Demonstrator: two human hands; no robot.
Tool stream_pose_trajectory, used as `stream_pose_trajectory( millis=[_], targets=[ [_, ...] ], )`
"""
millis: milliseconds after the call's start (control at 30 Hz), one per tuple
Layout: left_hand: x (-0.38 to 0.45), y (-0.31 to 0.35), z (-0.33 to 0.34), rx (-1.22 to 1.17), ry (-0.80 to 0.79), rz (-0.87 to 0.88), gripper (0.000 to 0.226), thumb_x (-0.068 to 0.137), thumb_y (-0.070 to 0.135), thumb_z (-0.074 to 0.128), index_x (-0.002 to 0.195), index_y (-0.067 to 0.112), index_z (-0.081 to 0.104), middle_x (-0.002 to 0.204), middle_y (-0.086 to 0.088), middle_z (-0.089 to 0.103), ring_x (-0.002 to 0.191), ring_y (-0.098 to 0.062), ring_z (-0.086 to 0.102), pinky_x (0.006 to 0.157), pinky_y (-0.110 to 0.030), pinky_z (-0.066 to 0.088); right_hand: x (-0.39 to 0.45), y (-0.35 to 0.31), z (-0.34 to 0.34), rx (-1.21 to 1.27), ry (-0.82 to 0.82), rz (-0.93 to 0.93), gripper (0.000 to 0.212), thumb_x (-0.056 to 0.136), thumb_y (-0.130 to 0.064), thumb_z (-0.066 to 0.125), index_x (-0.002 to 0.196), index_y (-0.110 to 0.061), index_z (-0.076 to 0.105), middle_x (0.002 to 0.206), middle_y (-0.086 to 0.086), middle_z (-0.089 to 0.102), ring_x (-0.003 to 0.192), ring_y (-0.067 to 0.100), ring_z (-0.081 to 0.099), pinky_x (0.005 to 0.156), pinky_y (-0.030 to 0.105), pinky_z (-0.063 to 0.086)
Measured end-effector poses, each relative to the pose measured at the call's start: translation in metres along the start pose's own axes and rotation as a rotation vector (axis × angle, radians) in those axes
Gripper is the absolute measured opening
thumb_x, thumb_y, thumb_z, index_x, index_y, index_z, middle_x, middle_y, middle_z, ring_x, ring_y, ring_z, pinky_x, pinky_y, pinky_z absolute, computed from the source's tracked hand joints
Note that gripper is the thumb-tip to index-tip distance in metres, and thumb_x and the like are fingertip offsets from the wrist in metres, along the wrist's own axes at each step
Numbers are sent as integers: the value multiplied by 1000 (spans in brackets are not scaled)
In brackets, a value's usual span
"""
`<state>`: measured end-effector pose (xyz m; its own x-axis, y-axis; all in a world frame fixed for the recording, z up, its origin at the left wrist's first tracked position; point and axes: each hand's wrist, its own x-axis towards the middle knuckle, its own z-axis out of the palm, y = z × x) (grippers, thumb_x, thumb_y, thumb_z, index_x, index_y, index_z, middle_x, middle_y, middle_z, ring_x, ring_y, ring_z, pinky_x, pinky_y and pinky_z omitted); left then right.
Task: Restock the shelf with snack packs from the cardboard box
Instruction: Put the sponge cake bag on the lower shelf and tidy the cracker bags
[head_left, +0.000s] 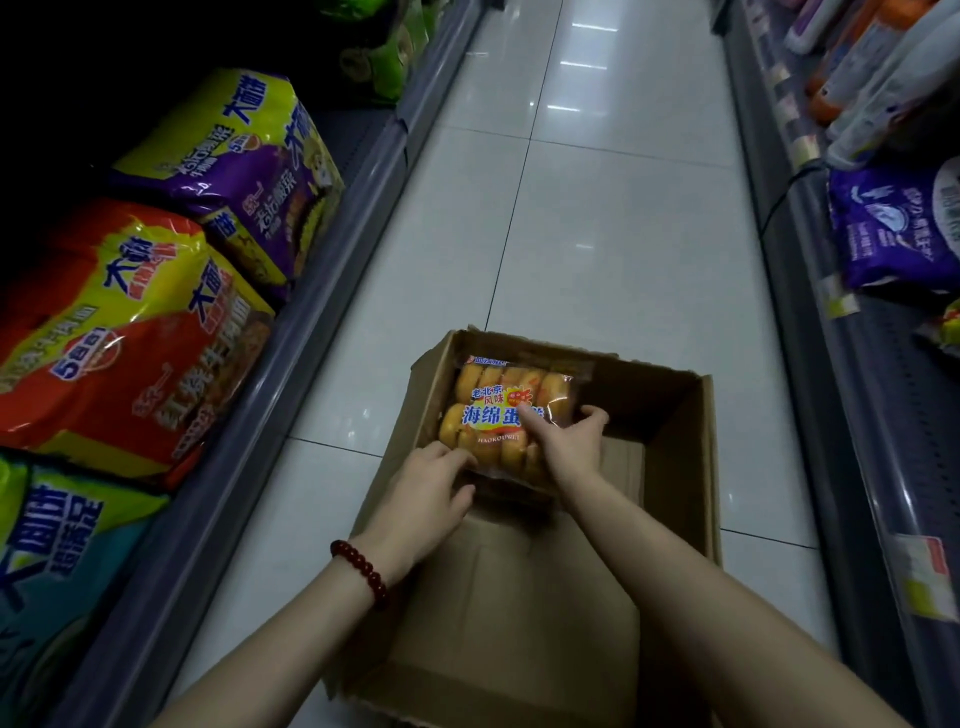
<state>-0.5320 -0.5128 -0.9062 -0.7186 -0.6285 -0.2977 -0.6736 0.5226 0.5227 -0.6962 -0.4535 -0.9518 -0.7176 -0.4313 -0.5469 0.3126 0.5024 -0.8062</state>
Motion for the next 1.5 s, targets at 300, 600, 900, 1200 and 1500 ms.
stream_pose_trajectory(
  millis=[300,600,900,1200,1500],
  targets=[
    [16,2,21,-91,18,-148,38,93,25,55,130,15,52,130,-6,50,117,-20,52,97,-26,42,-1,-11,-61,-94,-20,-42,68,76,-31,78,133,-14,45,123,7,59,109,26,60,90,42,54],
    [77,5,61,-252,-16,-452,73,87,33,63,143,2,28,145,-18,35,133,-33,38,108,-45,38,-9,8,-92,-162,26,-25,67,74,-36,78,130,-20,45,120,4,61,105,25,63,88,49,55],
    [77,-7,78,-410,-46,-543,94,72,49,75,146,13,29,144,-16,34,132,-36,36,111,-46,35,-3,12,-100,-181,84,-14,69,78,-33,75,137,-20,39,127,5,57,110,28,60,91,51,53],
    [63,-4,74,-858,20,-487,89,71,37,81,143,36,28,142,-5,45,121,-26,51,97,-48,49,-4,20,-99,-204,127,-6,72,82,-33,71,142,-20,32,133,8,53,114,30,58,92,51,52],
    [74,26,65,-1092,-78,-691,79,62,28,88,130,10,51,120,-12,64,100,-26,65,80,-41,57,-5,16,-108,-102,101,6,68,81,-29,72,138,-21,37,130,7,55,111,30,60,89,51,54]
  ],
)
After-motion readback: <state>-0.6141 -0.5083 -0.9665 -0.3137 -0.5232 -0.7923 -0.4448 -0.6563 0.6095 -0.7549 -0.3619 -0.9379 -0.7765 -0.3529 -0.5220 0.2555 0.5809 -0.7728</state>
